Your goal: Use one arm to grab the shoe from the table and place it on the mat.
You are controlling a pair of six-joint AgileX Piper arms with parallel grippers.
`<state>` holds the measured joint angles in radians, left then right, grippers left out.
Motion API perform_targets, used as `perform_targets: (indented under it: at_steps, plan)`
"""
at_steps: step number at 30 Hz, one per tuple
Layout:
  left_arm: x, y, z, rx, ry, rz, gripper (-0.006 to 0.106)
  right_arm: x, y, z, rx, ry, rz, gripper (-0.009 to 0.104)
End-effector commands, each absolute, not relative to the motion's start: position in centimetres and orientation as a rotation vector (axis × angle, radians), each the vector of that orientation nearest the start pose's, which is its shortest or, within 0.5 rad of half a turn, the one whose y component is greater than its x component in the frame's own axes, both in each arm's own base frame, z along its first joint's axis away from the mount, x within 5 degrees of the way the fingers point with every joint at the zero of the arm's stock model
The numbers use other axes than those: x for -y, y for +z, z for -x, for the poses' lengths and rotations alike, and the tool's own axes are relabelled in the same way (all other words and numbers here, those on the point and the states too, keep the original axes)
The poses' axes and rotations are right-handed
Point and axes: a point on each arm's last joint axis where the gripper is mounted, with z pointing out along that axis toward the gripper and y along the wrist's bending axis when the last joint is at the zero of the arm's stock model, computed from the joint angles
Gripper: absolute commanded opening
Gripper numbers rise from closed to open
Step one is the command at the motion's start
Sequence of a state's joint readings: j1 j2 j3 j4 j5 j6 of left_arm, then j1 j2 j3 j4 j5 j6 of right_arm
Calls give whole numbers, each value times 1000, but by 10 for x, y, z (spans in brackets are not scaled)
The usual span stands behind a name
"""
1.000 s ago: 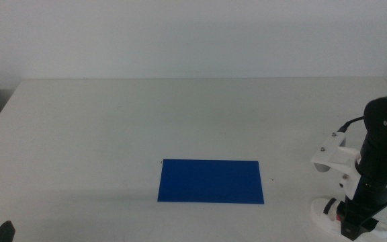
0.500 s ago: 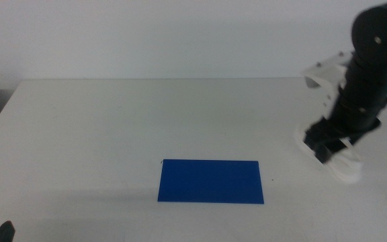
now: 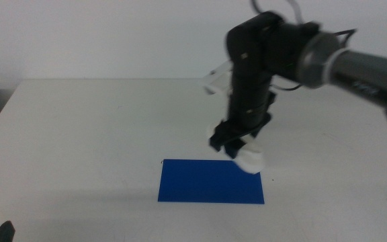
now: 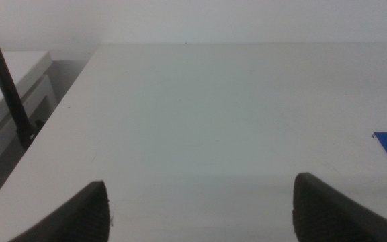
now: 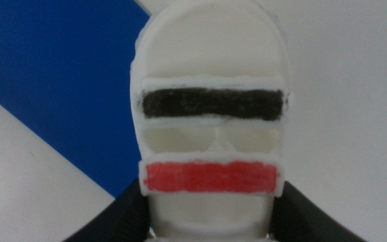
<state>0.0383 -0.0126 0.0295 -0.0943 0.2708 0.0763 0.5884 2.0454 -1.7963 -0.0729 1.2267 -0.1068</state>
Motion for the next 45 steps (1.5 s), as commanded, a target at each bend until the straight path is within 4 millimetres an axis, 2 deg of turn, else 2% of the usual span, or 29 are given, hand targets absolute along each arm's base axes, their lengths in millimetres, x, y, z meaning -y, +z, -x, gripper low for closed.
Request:
perform_targets:
  at_steps: [1, 6, 9, 11, 14, 17, 19, 36, 45]
  plan:
    - [0, 185, -55, -1684, -12, 39, 94, -242, 275, -355, -2727, -31, 1045, -4]
    - [0, 185, -55, -1684, -12, 39, 94, -257, 261, -353, -2719, -33, 1125, -4]
    - [0, 185, -55, -1684, -12, 39, 94, -261, 260, -351, -2662, -33, 1266, -4]
    - [0, 185, -55, -1684, -12, 39, 94, -264, 260, -349, -2562, -25, 1468, -4]
    - [0, 185, -55, -1684, -12, 39, 94, -265, 258, -349, -2317, -42, 1843, -4]
    - [0, 185, -55, -1684, -12, 39, 94, -265, 258, -349, -2141, -68, 2051, -4]
    - [0, 185, -55, -1684, -12, 39, 94, -265, 257, -349, -2088, -74, 2108, -4]
    - [0, 185, -55, -1684, -12, 39, 94, -271, 227, -355, -2135, -45, 2156, -4]
    - [0, 185, -55, -1684, -12, 39, 94, -274, 218, -359, -2275, -32, 1989, -3]
